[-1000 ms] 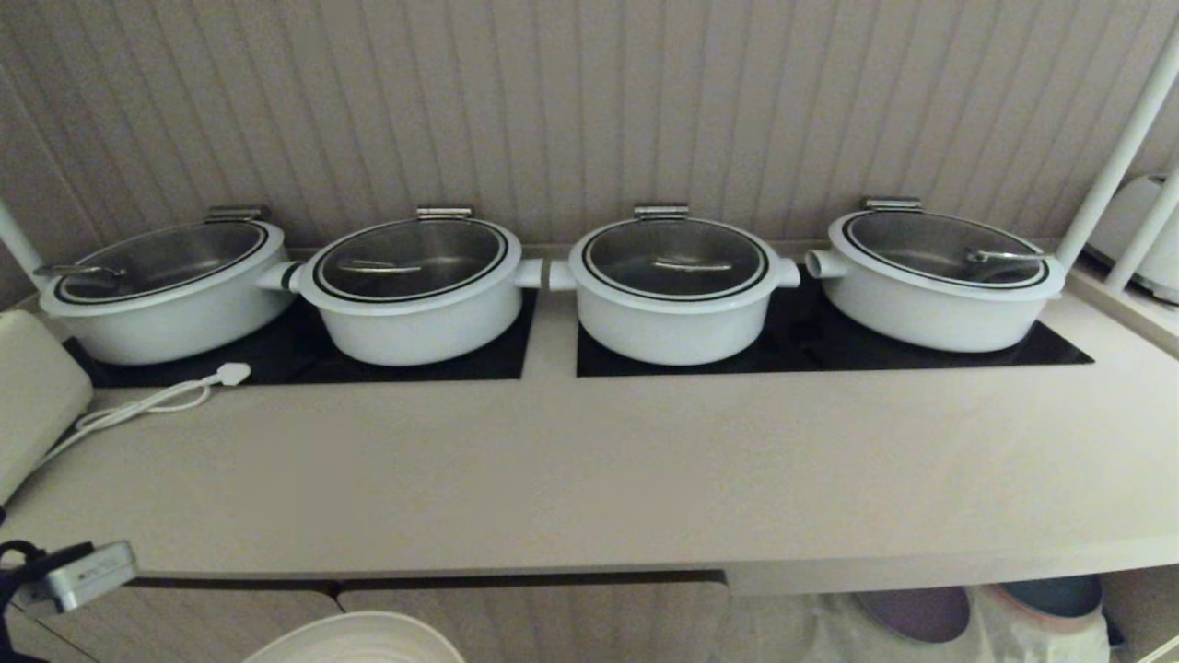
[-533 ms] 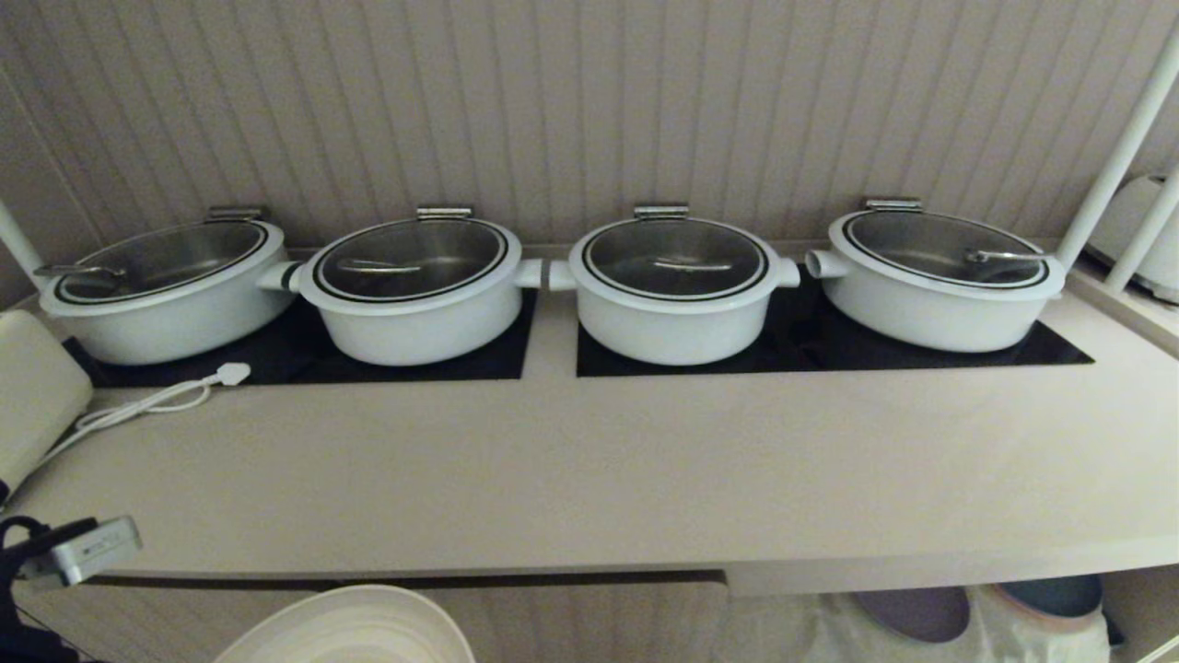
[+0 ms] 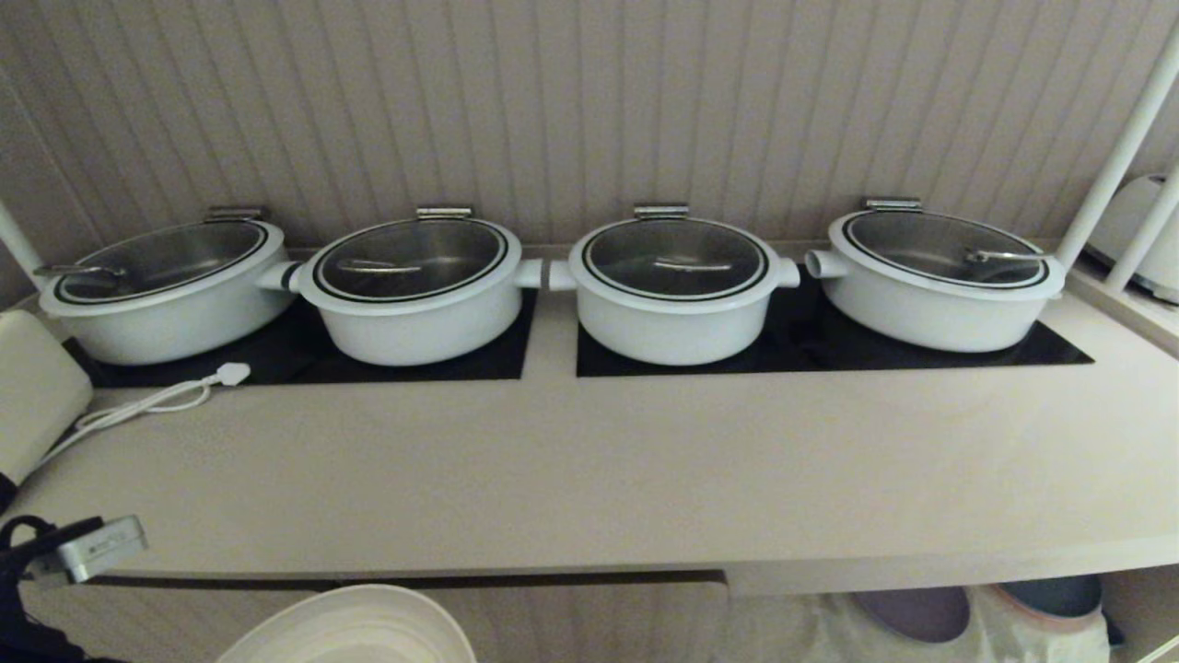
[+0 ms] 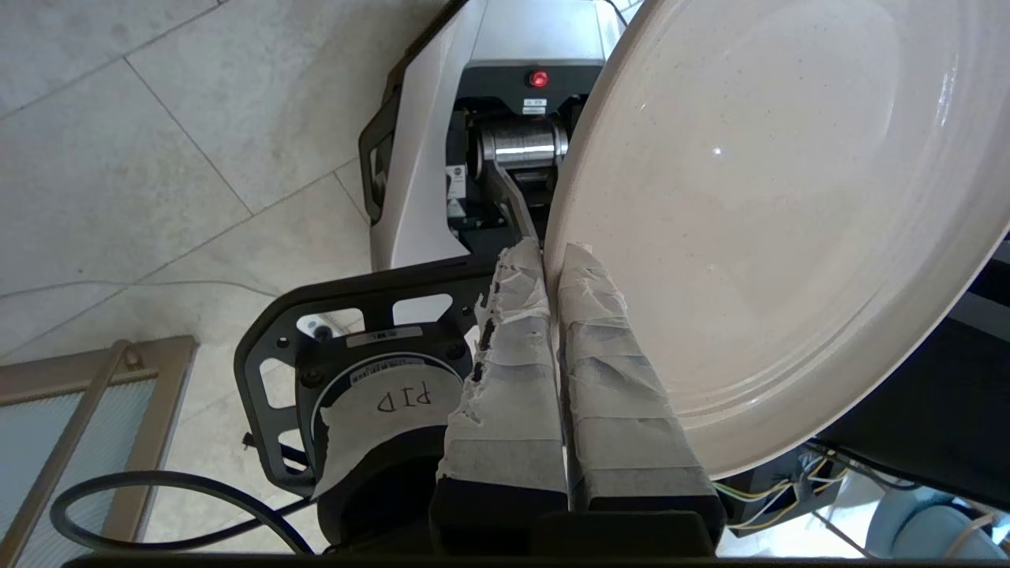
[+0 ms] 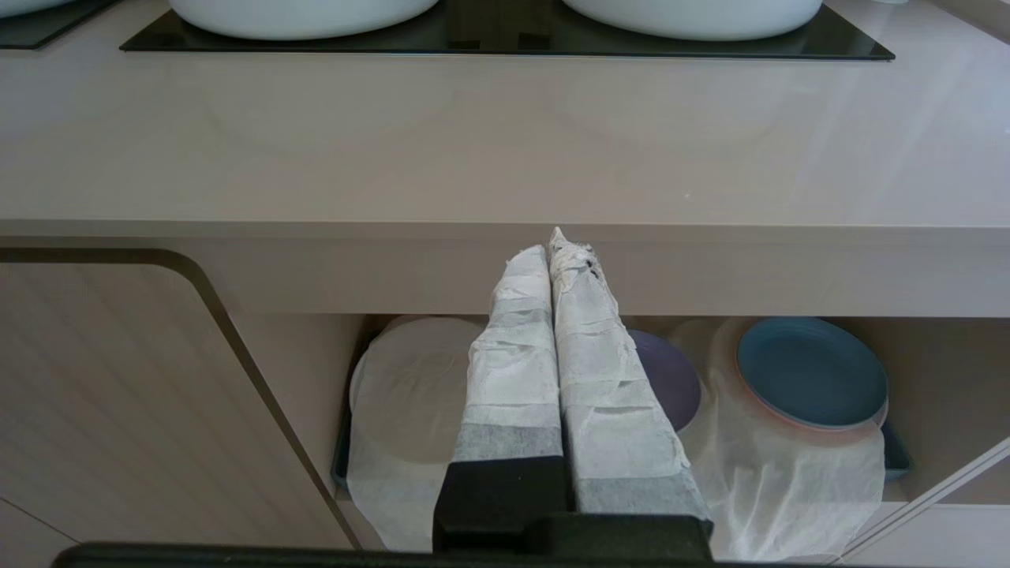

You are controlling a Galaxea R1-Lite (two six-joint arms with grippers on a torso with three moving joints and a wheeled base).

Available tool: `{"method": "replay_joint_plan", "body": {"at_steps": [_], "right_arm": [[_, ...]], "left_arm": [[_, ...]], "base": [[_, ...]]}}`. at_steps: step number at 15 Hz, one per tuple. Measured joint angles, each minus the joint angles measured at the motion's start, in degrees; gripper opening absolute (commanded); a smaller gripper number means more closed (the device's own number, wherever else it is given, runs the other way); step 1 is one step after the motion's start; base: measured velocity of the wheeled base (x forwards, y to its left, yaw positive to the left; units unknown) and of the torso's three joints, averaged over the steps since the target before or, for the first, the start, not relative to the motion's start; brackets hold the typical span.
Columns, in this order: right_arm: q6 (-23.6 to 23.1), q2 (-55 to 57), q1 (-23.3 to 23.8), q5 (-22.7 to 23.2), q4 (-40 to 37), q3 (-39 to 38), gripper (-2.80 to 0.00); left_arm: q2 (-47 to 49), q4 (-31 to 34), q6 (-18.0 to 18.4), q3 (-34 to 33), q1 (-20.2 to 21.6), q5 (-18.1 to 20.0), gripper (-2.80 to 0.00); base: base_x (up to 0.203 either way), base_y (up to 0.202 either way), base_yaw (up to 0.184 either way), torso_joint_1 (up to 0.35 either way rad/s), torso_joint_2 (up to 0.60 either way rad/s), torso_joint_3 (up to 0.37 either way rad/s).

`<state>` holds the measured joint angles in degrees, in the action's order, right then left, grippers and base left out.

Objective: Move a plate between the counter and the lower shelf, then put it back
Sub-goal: Put the plate in the cupboard

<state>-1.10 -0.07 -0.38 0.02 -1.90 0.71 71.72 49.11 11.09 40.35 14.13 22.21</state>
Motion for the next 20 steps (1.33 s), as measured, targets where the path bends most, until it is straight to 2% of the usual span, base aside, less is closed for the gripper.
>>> {"method": "replay_joint_plan", "body": {"at_steps": [20], "right_arm": [[0.00,0.00,0.02,0.00,0.00,0.00,-2.80]], "left_arm": [[-0.02,-0.03,-0.10,-0.79,0.00,0.08,-2.80]], "base": [[0.000,0.000,0.000,0.000,0.00,0.000]]}}
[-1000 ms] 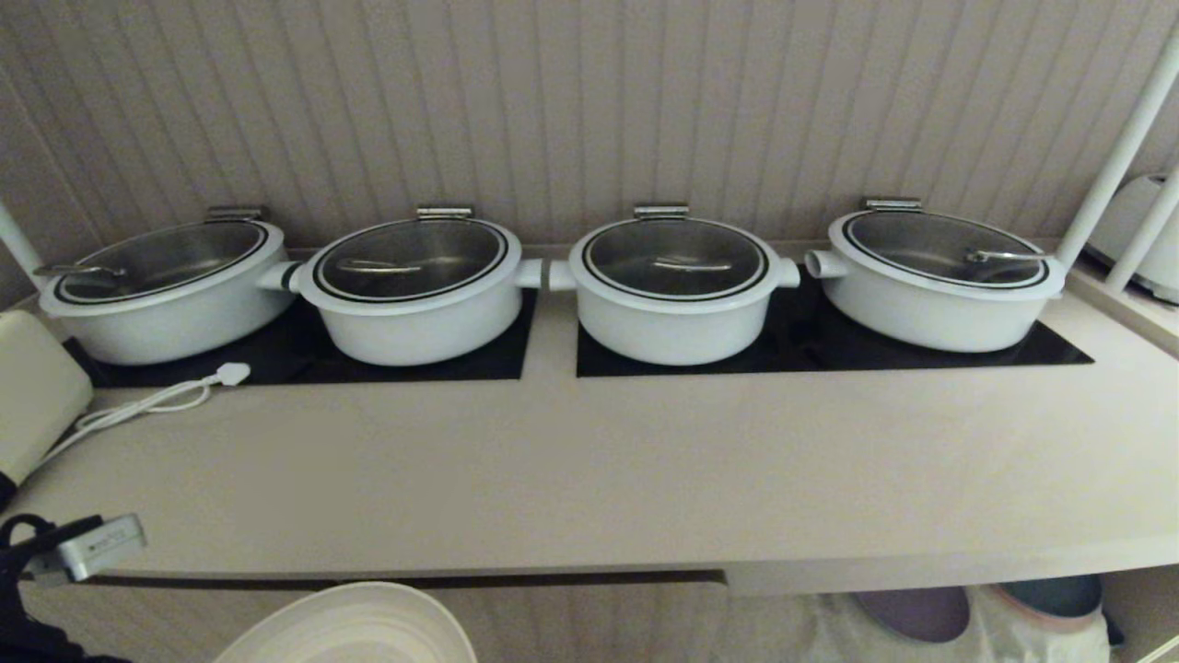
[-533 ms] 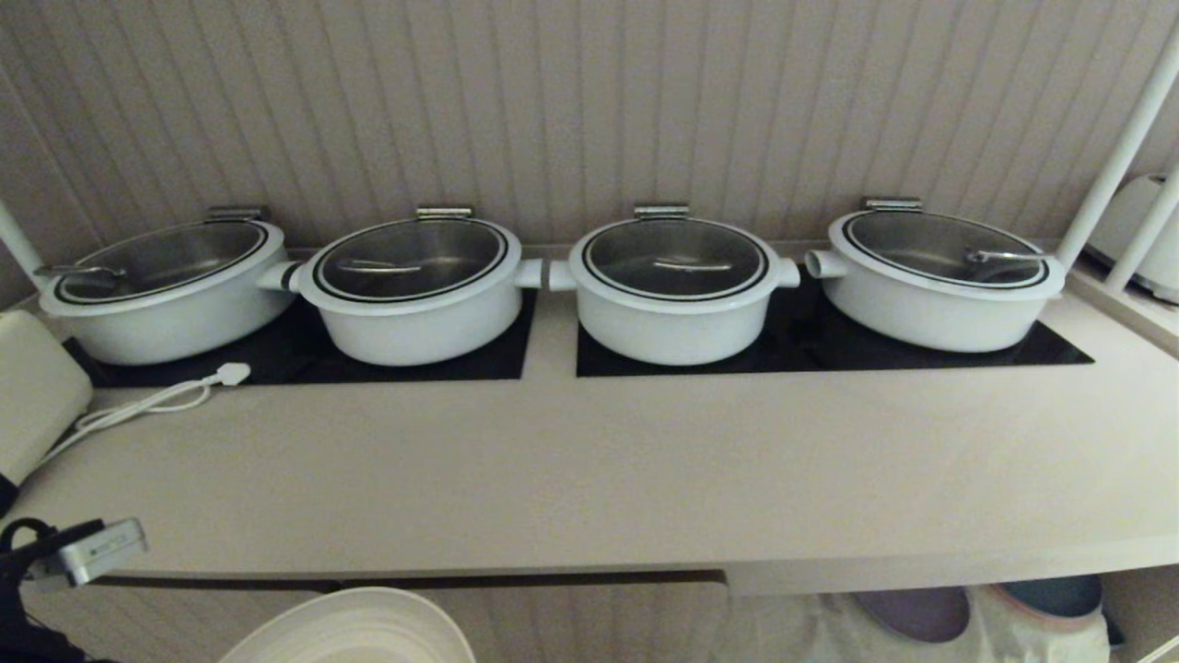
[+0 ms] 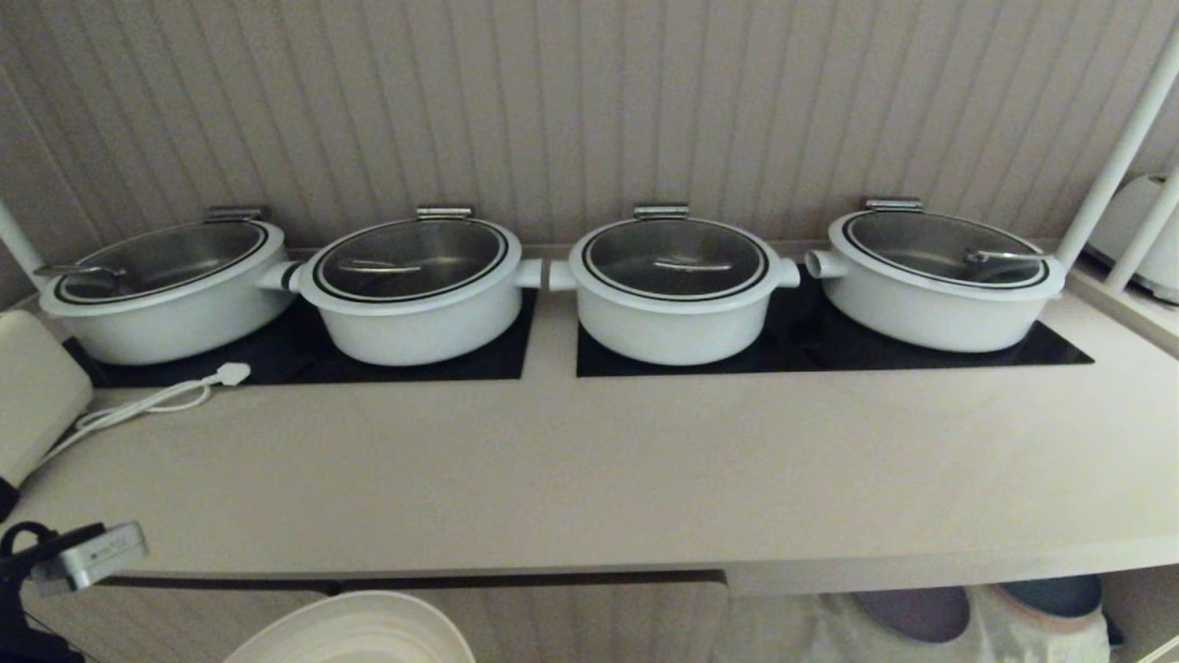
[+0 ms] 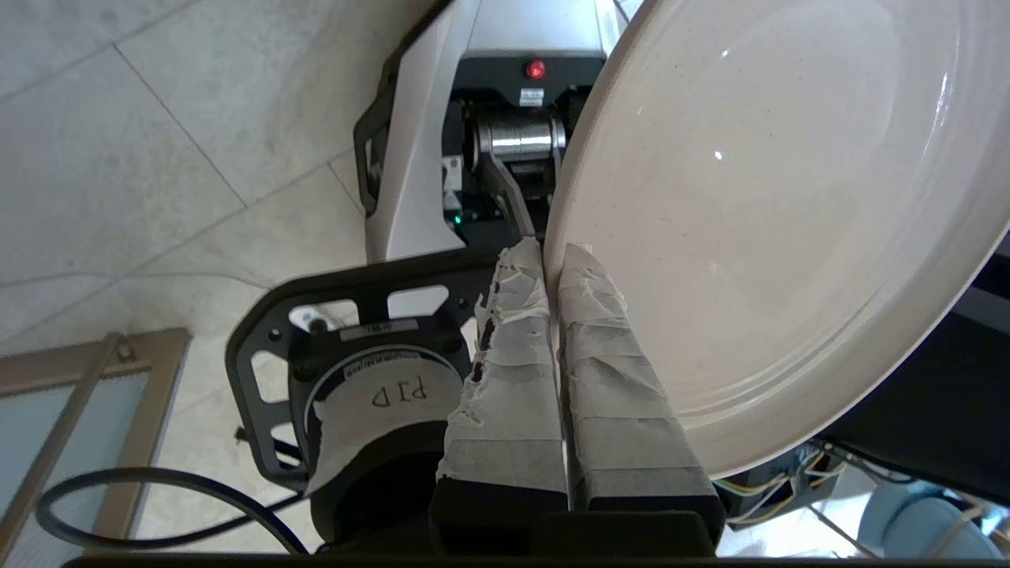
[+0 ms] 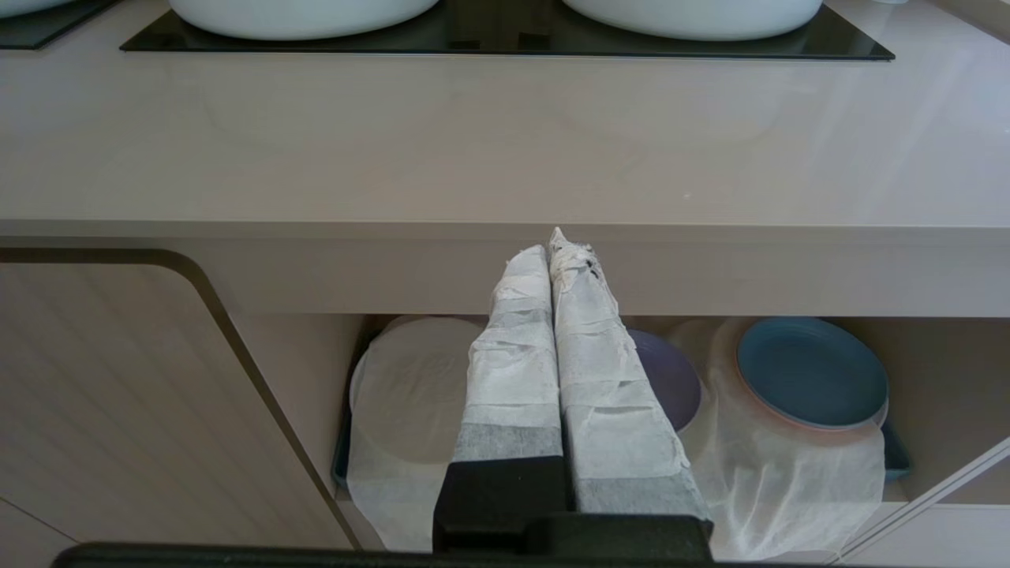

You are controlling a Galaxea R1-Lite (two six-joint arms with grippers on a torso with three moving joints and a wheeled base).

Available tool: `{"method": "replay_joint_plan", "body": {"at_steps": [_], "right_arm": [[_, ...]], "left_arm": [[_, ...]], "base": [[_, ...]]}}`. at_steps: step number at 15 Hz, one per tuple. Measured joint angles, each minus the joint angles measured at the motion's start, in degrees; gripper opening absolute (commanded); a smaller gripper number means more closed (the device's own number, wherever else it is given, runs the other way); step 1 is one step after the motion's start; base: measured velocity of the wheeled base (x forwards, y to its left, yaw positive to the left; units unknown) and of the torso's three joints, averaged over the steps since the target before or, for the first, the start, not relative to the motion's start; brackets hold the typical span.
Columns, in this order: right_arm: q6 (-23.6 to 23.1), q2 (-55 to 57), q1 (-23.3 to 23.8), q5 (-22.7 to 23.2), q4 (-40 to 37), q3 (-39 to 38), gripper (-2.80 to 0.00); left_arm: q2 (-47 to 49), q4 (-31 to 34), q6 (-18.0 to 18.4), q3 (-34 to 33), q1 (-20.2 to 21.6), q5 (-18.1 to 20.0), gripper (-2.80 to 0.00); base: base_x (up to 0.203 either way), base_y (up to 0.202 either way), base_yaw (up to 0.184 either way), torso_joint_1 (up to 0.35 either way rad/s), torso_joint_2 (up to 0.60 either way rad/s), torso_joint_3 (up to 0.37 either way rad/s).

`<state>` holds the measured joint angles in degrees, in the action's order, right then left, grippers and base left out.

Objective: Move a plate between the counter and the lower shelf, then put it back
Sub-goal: Put the plate in the cupboard

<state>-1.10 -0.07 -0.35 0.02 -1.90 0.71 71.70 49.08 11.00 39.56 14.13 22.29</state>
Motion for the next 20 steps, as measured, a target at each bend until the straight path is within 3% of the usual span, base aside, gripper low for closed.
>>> {"method": "replay_joint_plan", "body": {"at_steps": [20], "right_arm": [[-0.03,0.00,0.00,-0.02,-0.02,0.00,-2.80]], "left_arm": [[-0.46,-0.01,0.09,-0.85,-0.40,1.74,-2.80]], "base": [[0.000,0.000,0.000,0.000,0.00,0.000]]}}
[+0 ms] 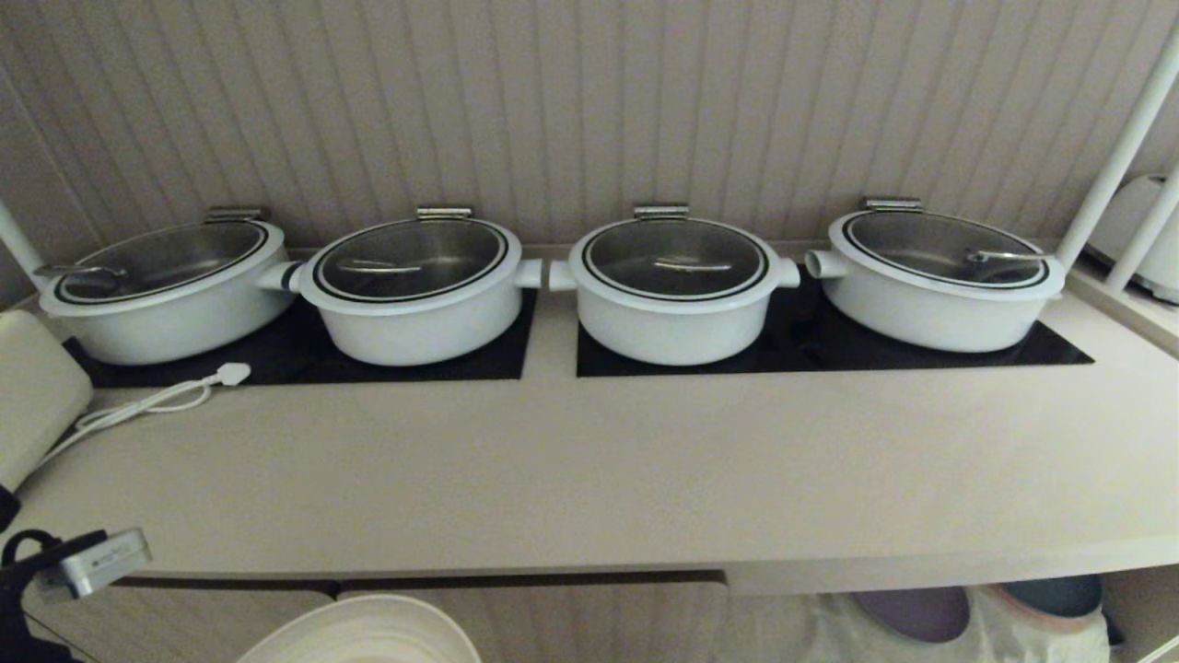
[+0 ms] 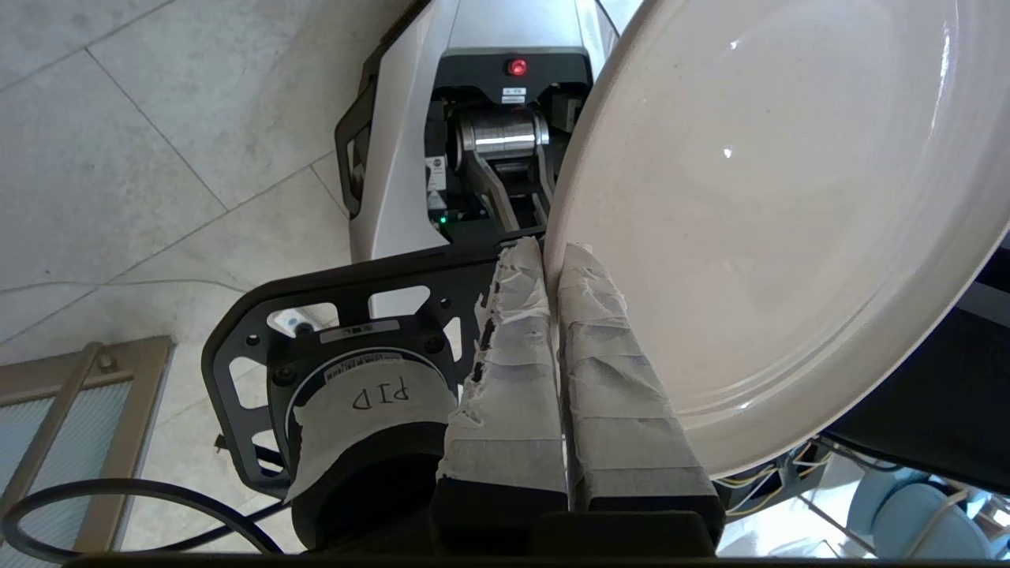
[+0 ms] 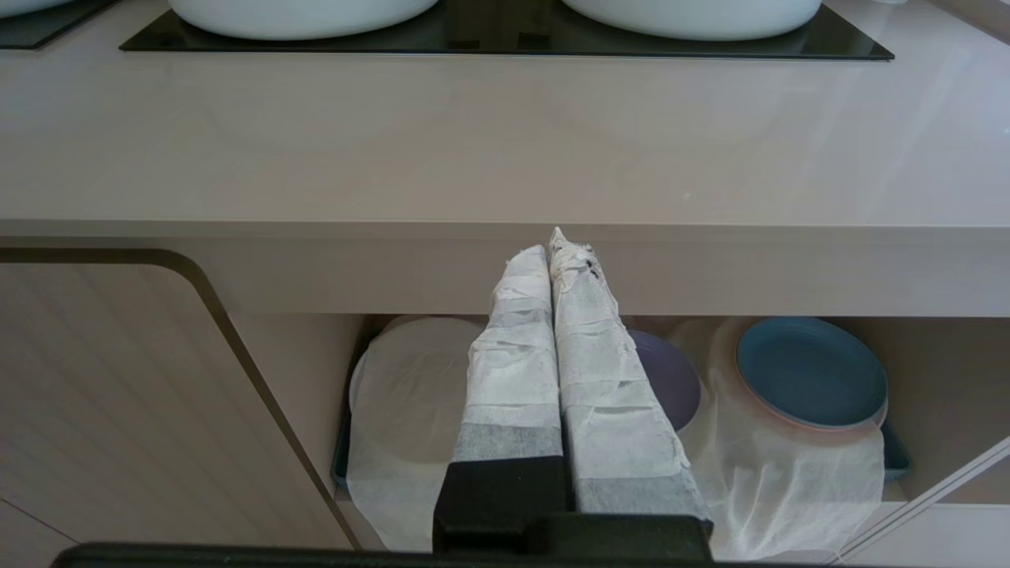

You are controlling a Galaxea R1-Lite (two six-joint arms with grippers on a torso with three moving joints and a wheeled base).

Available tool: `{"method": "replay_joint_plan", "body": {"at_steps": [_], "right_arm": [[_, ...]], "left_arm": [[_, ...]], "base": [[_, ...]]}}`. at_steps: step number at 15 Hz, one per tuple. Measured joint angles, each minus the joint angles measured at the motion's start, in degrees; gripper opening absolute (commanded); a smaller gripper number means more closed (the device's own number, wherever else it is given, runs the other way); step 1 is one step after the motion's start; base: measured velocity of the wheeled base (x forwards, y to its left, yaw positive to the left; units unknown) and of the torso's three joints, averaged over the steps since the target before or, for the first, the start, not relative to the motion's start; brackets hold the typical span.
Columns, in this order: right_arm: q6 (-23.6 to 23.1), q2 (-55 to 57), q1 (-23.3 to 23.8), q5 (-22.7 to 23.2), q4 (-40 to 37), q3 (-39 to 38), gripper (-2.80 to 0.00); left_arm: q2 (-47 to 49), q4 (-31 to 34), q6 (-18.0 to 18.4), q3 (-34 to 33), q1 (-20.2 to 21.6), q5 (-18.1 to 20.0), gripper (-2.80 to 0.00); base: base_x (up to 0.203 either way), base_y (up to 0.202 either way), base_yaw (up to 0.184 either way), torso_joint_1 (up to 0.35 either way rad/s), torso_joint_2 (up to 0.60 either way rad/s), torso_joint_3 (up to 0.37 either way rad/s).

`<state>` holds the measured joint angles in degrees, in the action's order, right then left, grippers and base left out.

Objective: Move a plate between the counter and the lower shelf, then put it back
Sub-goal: Put the plate in the cupboard

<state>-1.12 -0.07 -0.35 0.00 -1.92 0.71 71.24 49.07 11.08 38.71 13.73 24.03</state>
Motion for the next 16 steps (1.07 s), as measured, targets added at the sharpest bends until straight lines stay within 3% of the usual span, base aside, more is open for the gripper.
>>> {"method": "replay_joint_plan", "body": {"at_steps": [16], "right_arm": [[0.18,0.00,0.00,0.07,-0.07,0.00,-2.80]], "left_arm": [[0.68,0.20,0.00,-0.51,-0.75,0.01,-2.80]], "base": [[0.000,0.000,0.000,0.000,0.00,0.000]]}}
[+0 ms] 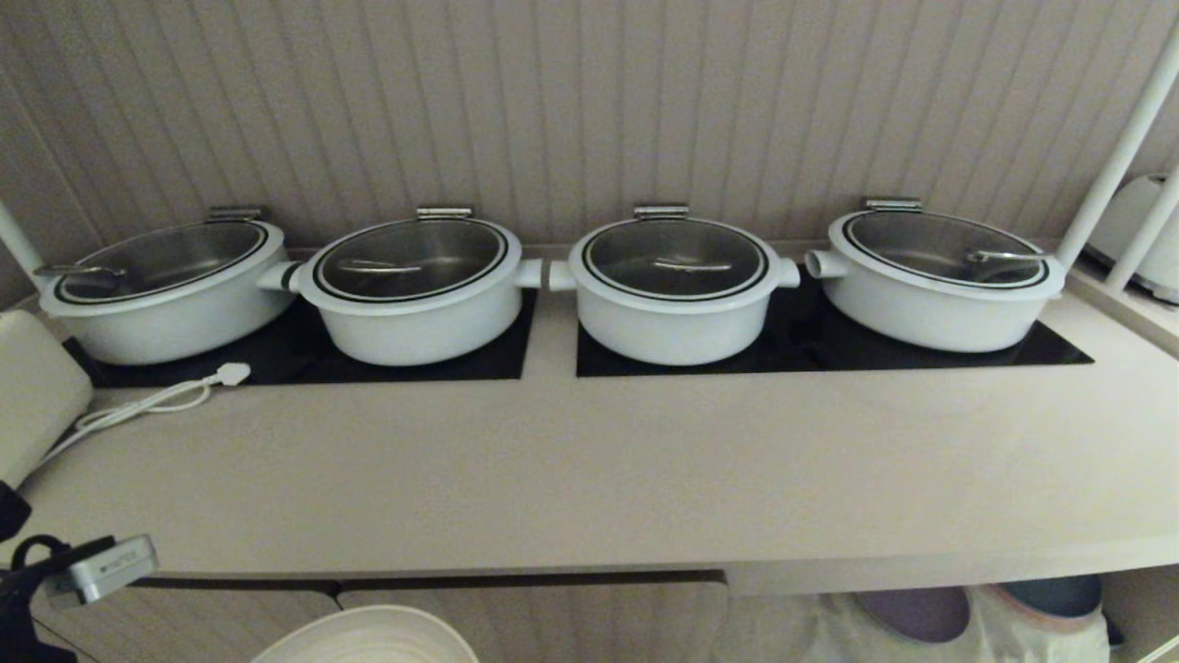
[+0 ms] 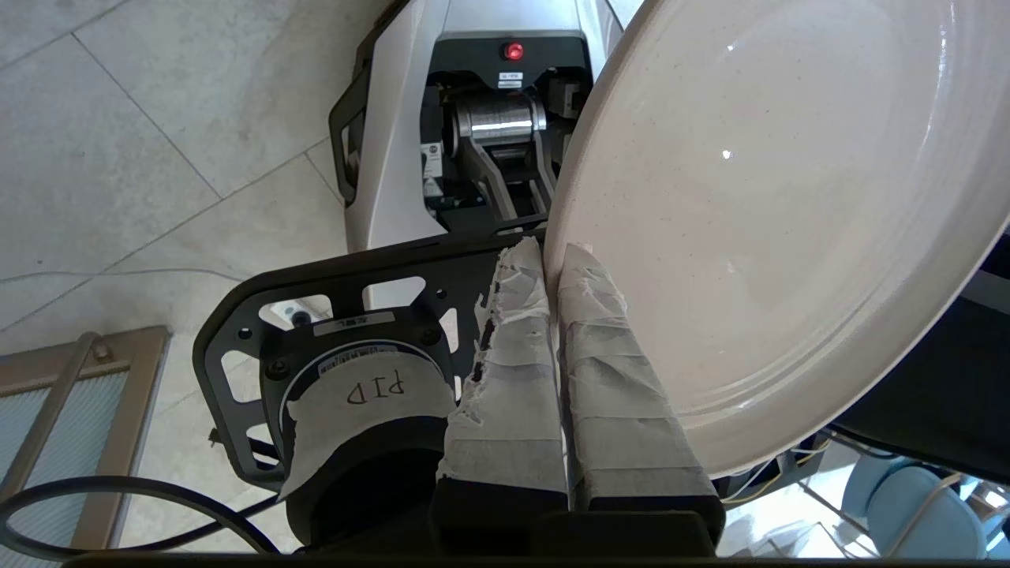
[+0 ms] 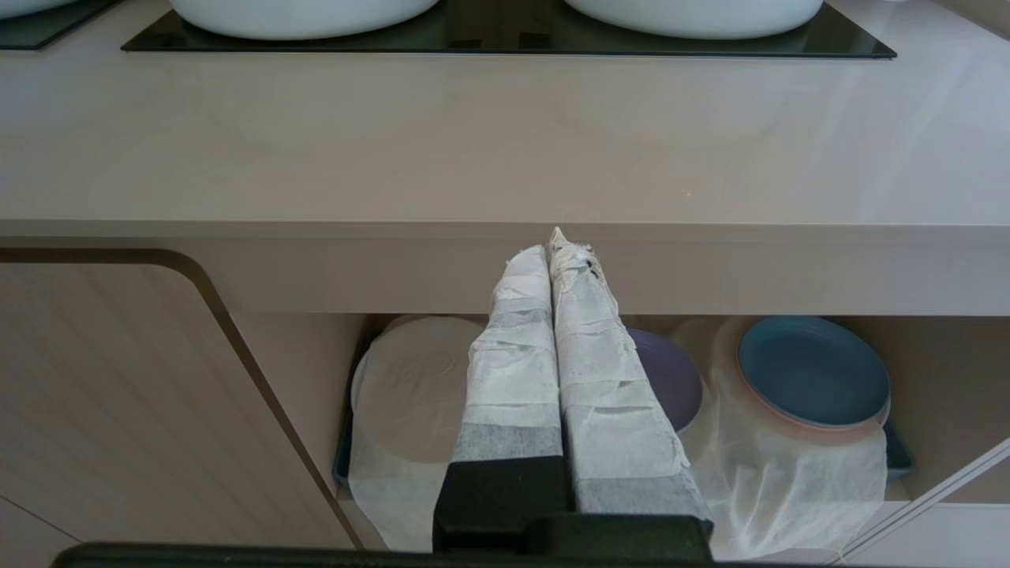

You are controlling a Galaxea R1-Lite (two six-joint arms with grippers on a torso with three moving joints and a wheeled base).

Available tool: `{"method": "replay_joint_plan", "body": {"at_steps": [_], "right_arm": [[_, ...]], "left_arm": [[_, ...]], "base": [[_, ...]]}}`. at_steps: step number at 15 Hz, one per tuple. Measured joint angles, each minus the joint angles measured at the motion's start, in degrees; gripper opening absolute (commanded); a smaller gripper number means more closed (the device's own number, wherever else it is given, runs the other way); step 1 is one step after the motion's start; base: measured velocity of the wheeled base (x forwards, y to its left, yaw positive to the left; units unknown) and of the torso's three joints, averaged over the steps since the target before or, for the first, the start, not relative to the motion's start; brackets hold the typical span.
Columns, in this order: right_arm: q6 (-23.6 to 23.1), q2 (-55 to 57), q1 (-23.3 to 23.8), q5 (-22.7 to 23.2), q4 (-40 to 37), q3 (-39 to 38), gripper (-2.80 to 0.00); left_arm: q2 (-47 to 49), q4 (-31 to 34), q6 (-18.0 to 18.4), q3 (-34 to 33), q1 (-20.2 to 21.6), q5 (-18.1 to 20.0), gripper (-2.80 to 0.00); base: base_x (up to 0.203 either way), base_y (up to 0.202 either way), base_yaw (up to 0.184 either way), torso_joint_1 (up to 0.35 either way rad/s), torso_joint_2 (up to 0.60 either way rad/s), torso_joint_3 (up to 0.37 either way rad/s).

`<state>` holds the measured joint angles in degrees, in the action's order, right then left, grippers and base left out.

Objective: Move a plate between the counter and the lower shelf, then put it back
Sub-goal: Put the plate in the cupboard

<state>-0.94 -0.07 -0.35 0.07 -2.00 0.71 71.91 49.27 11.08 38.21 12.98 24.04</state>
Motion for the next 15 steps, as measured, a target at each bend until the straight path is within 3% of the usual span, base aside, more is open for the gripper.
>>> {"method": "replay_joint_plan", "body": {"at_steps": [8,15], "right_arm": [[-0.02,0.00,0.05,-0.05,0.09,0.00,-2.80],[-0.07,0.00,-0.02,-0.07,0.09,-0.02,-2.80]], "left_arm": [[0.13,-0.02,-0.01,0.00,-0.55,0.03,-2.80],[0.28,-0.13,0.00,0.05,-1.30,0.10,-2.80]], "base": [[0.001,-0.004,-0.001,0.000,0.00,0.001],[0.000,-0.180,-0.002,0.004,0.00,0.001]]}}
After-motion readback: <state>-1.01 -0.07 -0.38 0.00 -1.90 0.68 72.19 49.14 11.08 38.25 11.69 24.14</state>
